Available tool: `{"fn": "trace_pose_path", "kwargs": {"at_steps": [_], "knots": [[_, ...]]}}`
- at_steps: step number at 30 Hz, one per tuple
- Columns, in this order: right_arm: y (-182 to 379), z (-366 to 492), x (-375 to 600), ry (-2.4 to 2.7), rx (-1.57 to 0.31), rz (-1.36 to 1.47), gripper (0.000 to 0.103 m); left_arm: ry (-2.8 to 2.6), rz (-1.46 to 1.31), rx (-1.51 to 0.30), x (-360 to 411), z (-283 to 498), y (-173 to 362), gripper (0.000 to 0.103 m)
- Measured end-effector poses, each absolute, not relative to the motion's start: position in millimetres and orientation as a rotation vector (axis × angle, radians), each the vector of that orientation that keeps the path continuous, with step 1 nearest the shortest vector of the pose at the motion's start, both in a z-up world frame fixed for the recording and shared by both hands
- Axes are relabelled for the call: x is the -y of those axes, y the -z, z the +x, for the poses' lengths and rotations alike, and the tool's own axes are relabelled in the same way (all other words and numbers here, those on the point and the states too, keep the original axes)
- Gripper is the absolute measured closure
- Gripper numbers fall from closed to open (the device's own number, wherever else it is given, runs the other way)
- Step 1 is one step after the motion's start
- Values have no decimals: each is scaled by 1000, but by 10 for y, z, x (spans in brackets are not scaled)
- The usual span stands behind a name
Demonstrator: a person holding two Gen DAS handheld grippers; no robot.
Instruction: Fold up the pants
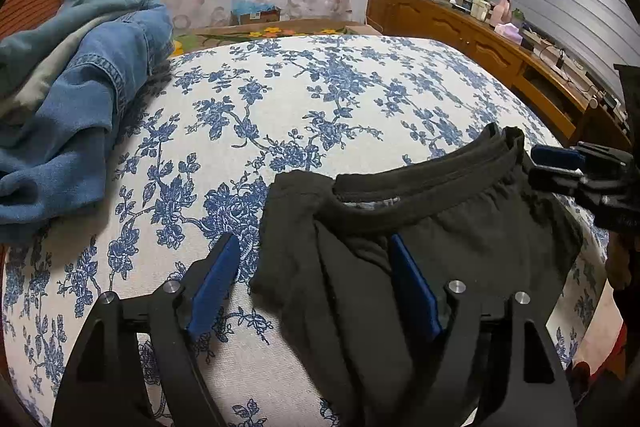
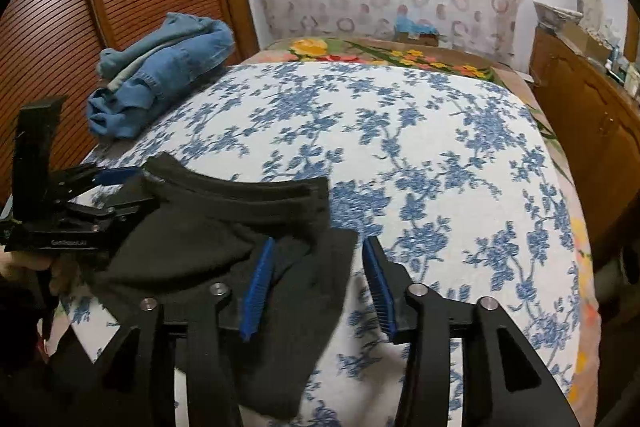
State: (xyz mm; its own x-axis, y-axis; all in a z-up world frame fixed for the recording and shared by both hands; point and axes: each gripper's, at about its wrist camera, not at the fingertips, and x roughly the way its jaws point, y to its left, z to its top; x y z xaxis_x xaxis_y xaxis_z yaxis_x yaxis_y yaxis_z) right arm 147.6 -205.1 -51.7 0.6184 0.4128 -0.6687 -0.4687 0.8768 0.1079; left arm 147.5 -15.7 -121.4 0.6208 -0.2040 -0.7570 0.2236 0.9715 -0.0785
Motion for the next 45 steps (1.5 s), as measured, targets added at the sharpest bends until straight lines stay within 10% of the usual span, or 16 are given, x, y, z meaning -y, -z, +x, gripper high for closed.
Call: {"fn": "trace_pose_path", "kwargs": {"at_steps": [14, 27, 36, 45], "knots": [[548, 1178, 2197, -465, -753, -102, 50, 246, 24, -865, 141, 1471, 1219, 24], [567, 908, 2218, -534, -747, -169, 97, 246, 24, -865, 157, 1469, 1222, 24], [556, 889, 2278, -526, -763, -124, 95, 245, 25, -865, 156, 1469, 1223, 24], [445, 1062, 2223, -453, -755, -135, 68, 246, 25, -865, 157, 1470, 1223, 24]]}}
